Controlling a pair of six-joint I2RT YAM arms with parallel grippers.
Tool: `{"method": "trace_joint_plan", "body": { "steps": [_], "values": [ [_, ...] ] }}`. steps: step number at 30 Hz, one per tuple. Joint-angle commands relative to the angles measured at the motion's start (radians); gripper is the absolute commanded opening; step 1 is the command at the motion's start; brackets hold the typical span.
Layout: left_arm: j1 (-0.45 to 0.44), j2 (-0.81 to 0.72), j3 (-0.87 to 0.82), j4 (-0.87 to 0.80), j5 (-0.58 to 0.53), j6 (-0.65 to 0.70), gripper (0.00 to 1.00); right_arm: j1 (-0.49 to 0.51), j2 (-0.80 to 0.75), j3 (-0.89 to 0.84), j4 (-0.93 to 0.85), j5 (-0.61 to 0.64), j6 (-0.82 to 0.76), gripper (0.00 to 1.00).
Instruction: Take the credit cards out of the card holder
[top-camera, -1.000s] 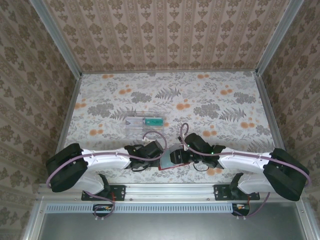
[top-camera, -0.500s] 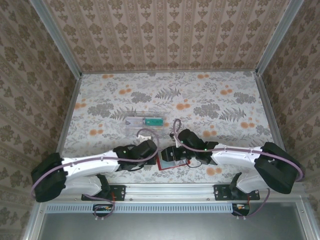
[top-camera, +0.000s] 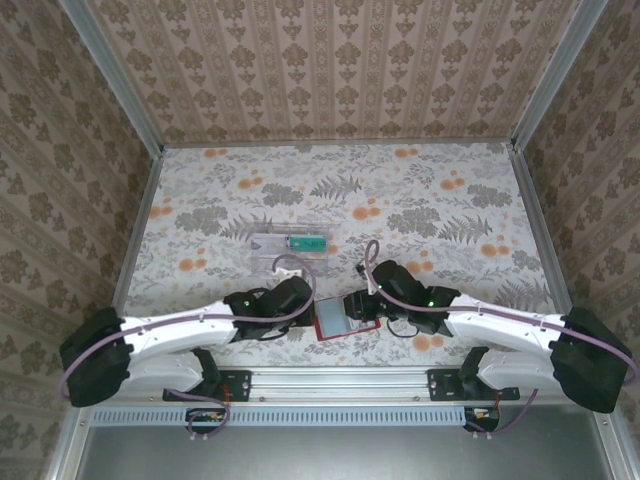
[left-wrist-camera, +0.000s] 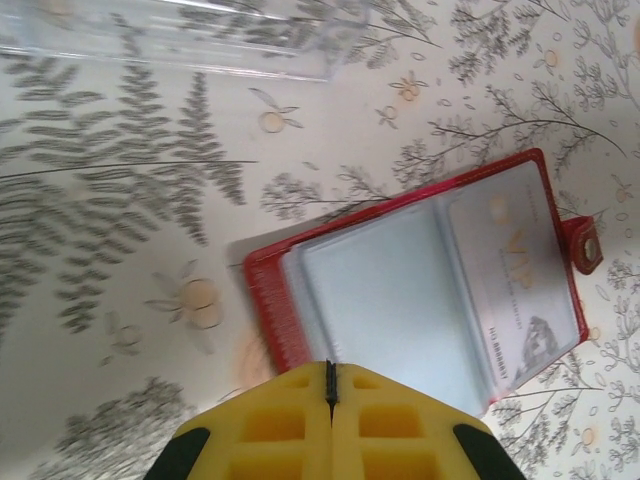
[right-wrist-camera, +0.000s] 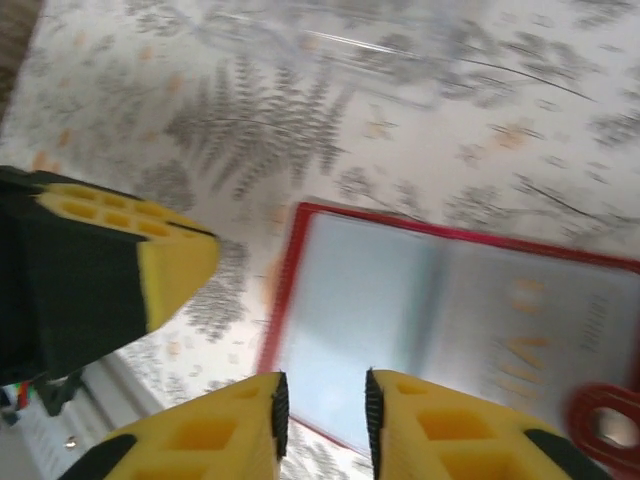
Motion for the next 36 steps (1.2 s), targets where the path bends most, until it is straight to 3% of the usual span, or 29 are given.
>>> {"method": "trace_joint_plan", "body": {
  "steps": [1, 10, 36],
  "values": [
    [0.003, 0.07, 0.04, 0.139, 0.075, -0.017, 0.0, -0.035, -0.018, -0.051, -0.094, 0.065, -0.029, 0.15],
    [-0.005, 0.246, 0.15, 0.152, 0.136, -0.035, 0.0, -0.078, 0.063, -0.063, -0.067, 0.063, -0.057, 0.0],
    [-0.008, 0.368, 0.157, 0.163, 0.183, -0.096, 0.03, -0.068, 0.182, -0.066, 0.015, 0.005, -0.026, 0.0]
  ]
}}
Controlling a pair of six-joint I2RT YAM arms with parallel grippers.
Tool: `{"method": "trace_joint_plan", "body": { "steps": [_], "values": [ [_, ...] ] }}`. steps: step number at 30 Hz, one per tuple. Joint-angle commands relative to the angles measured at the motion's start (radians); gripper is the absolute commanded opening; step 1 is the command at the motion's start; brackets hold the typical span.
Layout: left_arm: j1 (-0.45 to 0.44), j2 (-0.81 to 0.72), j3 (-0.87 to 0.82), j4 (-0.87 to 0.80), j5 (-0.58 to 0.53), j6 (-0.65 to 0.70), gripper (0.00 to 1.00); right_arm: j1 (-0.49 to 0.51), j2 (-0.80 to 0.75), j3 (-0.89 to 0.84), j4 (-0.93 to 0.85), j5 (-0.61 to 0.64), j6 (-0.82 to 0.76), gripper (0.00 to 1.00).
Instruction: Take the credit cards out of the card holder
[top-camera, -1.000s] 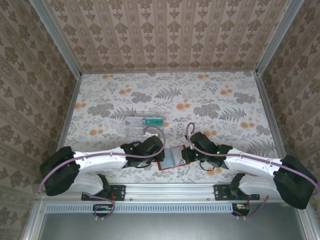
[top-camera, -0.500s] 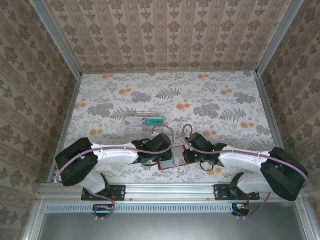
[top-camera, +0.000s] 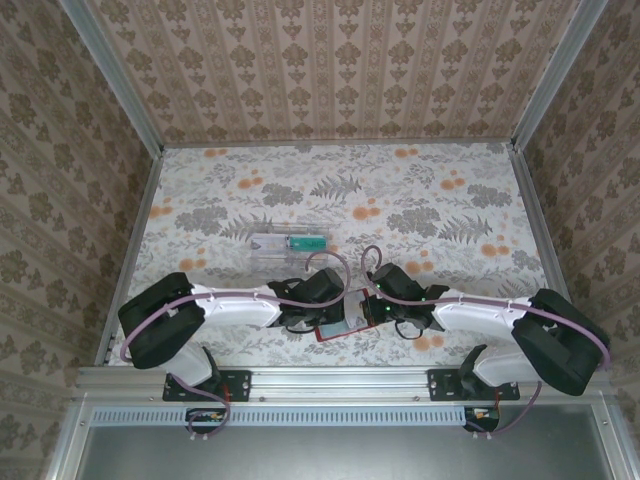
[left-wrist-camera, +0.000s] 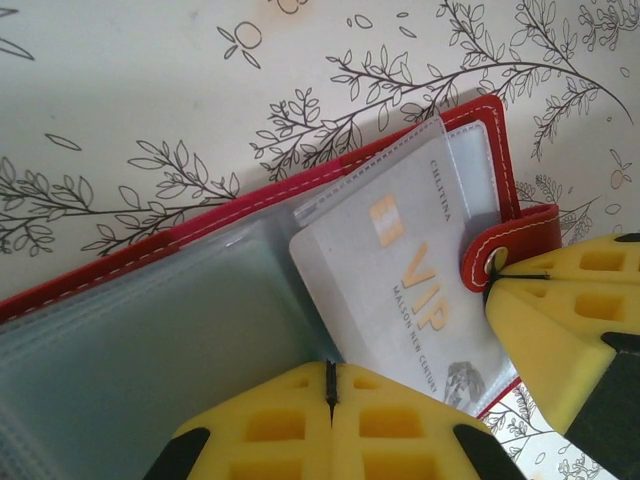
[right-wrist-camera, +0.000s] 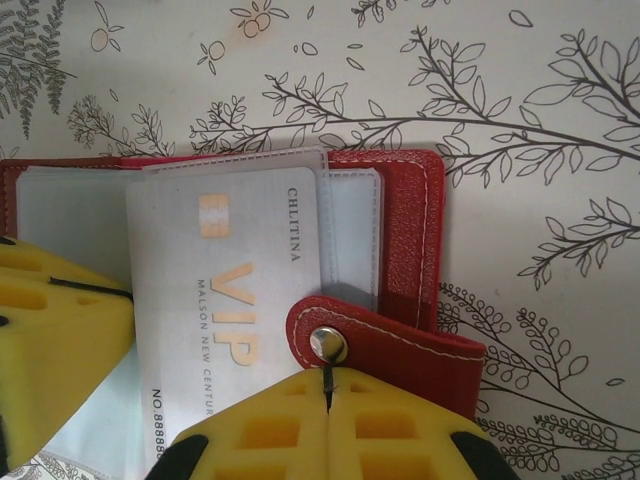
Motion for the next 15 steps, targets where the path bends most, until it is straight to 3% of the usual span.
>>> {"method": "trace_joint_plan", "body": {
  "steps": [1, 9, 15],
  "values": [
    [-0.007, 0.011, 0.006, 0.012, 0.013, -0.036, 0.05, 0.01, -0.001, -0.023, -0.001, -0.022, 0.023, 0.0],
    [-0.021, -0.037, -0.046, 0.027, -0.018, -0.107, 0.17, 0.013, -0.042, -0.041, -0.02, -0.014, 0.035, 0.0],
    [-0.033, -0.099, -0.106, 0.097, -0.062, -0.148, 0.21, 0.02, -0.035, -0.046, -0.008, -0.019, 0.042, 0.0]
  ]
}}
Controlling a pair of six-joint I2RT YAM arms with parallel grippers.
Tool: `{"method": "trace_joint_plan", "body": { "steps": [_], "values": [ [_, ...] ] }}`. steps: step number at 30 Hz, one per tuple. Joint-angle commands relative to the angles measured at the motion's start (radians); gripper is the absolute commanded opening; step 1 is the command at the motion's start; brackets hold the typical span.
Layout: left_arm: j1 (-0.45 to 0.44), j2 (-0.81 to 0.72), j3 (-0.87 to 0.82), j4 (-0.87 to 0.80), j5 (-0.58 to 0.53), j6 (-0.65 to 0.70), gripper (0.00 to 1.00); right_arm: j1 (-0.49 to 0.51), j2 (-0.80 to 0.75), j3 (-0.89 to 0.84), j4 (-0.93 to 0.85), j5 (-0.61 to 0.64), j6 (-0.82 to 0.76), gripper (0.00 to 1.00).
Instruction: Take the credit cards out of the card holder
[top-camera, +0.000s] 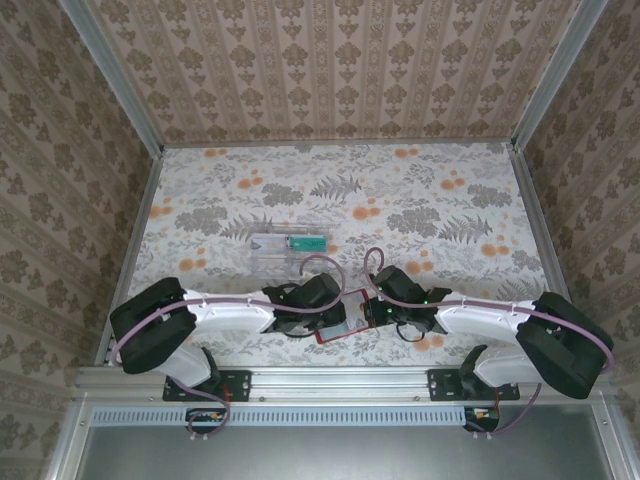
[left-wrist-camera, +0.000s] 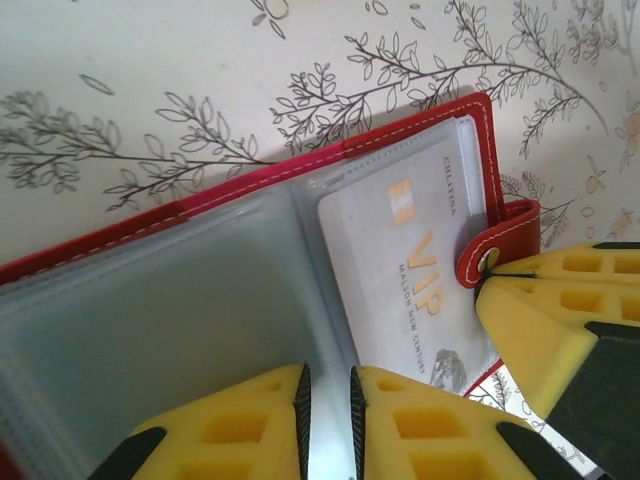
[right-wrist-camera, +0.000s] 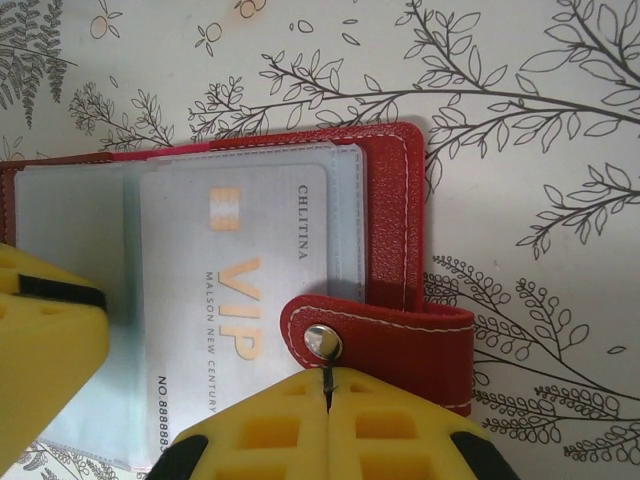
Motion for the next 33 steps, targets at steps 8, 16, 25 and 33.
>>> {"method": "trace_joint_plan", "body": {
  "steps": [8, 16, 25, 33],
  "values": [
    [-0.018, -0.033, -0.107, 0.242, -0.035, -0.063, 0.21, 0.014, -0.007, -0.021, -0.01, -0.017, 0.021, 0.01],
    [-0.026, -0.032, -0.079, 0.193, -0.044, -0.052, 0.22, 0.017, -0.006, -0.026, -0.003, -0.017, 0.025, 0.01],
    [-0.021, 0.026, -0.065, 0.214, -0.017, -0.065, 0.22, 0.024, -0.006, -0.027, 0.002, -0.019, 0.027, 0.01],
    [-0.019, 0.031, -0.065, 0.226, -0.011, -0.057, 0.19, 0.027, -0.003, -0.03, 0.009, -0.02, 0.032, 0.01]
  ]
}}
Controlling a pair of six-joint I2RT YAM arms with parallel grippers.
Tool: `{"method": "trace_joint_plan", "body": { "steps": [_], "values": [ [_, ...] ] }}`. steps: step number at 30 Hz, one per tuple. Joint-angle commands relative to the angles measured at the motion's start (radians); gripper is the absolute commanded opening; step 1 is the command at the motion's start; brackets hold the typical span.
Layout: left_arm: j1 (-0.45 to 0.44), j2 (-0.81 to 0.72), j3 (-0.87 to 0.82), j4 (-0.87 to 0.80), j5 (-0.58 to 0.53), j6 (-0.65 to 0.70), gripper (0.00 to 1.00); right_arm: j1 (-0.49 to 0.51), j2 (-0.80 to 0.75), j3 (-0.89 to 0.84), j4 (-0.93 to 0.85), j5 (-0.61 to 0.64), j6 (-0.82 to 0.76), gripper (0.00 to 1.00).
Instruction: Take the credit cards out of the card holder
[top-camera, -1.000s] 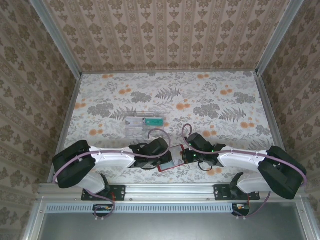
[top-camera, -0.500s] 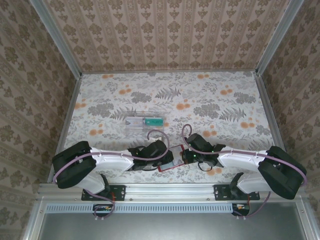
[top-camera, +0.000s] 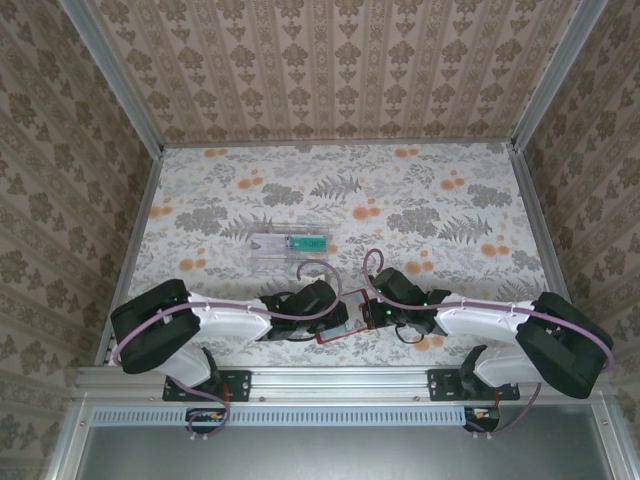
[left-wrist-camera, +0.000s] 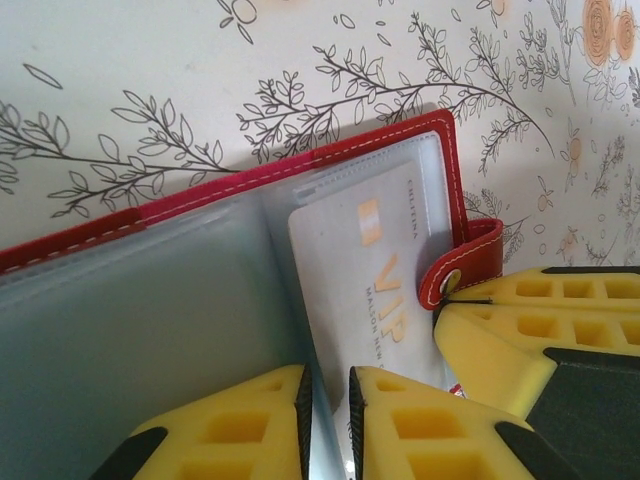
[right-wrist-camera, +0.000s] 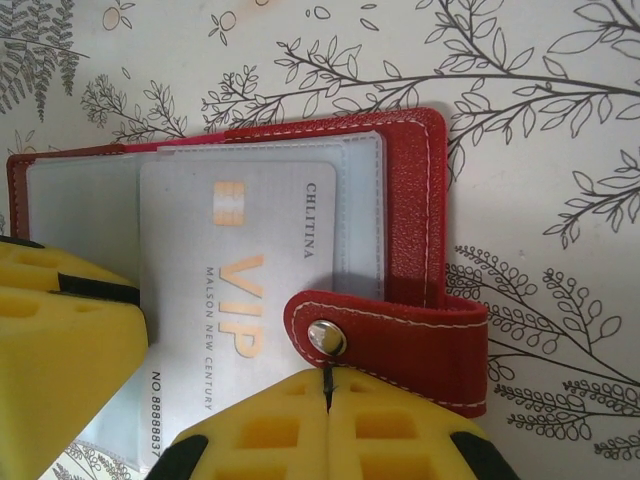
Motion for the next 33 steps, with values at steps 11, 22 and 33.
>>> {"method": "trace_joint_plan", "body": {
  "steps": [11, 22, 33],
  "values": [
    [0.002, 0.034, 0.03, 0.029, 0.03, 0.005, 0.16, 0.009, 0.006, -0.016, -0.012, -0.017, 0.009, 0.01],
    [0.002, 0.011, -0.011, 0.036, 0.016, -0.031, 0.0, 0.008, 0.032, -0.003, -0.053, 0.032, 0.024, 0.01],
    [0.002, -0.065, -0.089, 0.022, -0.017, -0.069, 0.0, -0.006, 0.046, -0.002, -0.066, 0.038, 0.034, 0.01]
  ]
}}
